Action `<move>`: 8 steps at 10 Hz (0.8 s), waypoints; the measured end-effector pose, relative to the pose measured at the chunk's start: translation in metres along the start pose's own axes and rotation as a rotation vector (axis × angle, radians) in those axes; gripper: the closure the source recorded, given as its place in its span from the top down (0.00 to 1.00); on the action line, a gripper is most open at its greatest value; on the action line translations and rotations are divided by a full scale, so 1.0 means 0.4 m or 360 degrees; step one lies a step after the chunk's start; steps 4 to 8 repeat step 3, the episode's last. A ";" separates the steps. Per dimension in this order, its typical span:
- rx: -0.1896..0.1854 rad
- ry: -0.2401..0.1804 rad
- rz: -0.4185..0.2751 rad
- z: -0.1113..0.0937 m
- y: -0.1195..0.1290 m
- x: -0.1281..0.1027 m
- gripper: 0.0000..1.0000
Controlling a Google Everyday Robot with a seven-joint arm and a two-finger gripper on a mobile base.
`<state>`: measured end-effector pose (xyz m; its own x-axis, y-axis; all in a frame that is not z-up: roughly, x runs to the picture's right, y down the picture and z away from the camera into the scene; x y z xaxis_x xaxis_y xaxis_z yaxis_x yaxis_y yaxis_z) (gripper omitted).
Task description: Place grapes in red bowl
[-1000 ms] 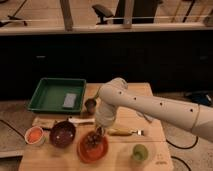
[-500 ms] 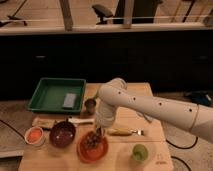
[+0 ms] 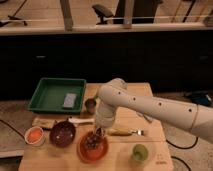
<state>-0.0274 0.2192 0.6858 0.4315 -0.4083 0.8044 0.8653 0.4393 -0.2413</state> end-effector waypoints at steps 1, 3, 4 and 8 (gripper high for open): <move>-0.0002 -0.0004 -0.0011 0.001 0.001 -0.001 0.00; -0.0005 -0.0006 -0.0028 0.002 0.000 -0.002 0.00; -0.0005 -0.0006 -0.0028 0.002 0.000 -0.002 0.00; -0.0005 -0.0006 -0.0028 0.002 0.000 -0.002 0.00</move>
